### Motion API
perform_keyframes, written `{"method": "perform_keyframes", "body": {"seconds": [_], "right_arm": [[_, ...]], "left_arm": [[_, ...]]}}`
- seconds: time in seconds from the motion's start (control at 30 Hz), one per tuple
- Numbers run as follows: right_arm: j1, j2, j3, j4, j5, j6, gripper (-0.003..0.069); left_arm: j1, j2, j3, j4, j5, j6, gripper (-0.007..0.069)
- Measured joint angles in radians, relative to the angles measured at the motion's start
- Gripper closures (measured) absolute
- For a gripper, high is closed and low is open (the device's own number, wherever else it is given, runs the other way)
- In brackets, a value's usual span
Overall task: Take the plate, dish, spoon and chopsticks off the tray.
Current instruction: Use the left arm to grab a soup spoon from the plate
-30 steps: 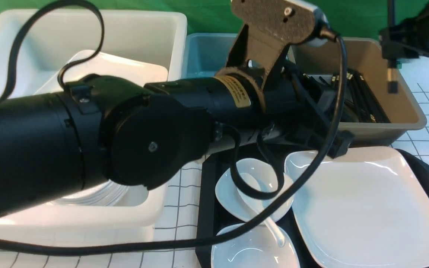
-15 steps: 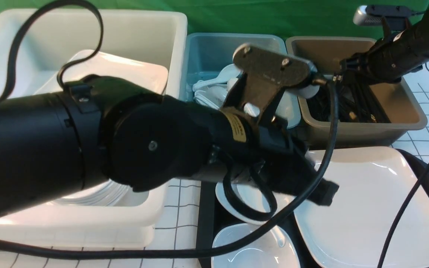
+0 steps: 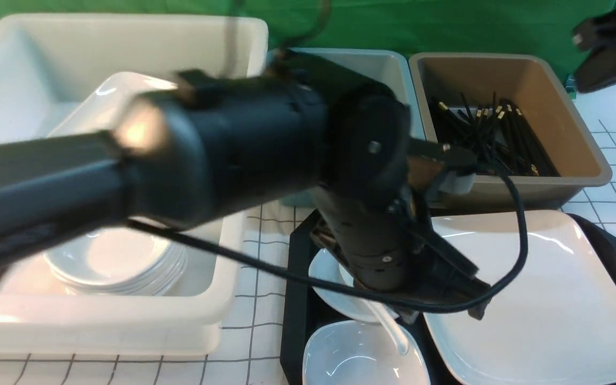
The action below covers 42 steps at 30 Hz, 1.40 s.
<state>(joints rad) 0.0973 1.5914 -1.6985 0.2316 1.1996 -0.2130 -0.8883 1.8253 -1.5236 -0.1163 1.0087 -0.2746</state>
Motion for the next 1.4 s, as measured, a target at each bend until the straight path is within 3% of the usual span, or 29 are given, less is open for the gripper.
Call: {"method": "perform_keyframes", "body": {"seconds": [0.27, 0.43, 0.57, 0.73, 1.0, 1.17, 1.3, 1.4], "right_arm": [[0.092, -0.332, 0.286, 0.008, -0.04, -0.001, 0.0626], [0.136, -0.468, 0.431, 0.009, -0.076, 0.001, 0.0619], [0.152, -0.556, 0.506, 0.009, -0.113, 0.002, 0.061], [0.152, -0.596, 0.525, 0.008, -0.145, 0.003, 0.0608], [0.153, -0.597, 0.525, 0.008, -0.15, 0.004, 0.0601], [0.153, -0.596, 0.525, 0.008, -0.151, 0.006, 0.059], [0.153, -0.596, 0.525, 0.008, -0.151, 0.006, 0.0588], [0.153, -0.596, 0.525, 0.008, -0.151, 0.006, 0.0588]], "left_arm": [[0.026, 0.172, -0.134, 0.133, 0.032, -0.175, 0.0333], [0.098, 0.221, -0.159, 0.105, 0.018, -0.235, 0.0155], [0.154, 0.257, -0.161, 0.039, 0.001, -0.238, 0.0096], [0.157, 0.282, -0.161, -0.021, 0.001, -0.209, 0.0103], [0.133, 0.315, -0.161, 0.026, 0.024, -0.189, 0.0181], [0.133, 0.34, -0.162, 0.043, 0.032, -0.159, 0.0326], [0.133, 0.344, -0.167, 0.043, 0.044, -0.115, 0.0503], [0.133, 0.337, -0.182, 0.042, 0.075, -0.086, 0.0509]]}}
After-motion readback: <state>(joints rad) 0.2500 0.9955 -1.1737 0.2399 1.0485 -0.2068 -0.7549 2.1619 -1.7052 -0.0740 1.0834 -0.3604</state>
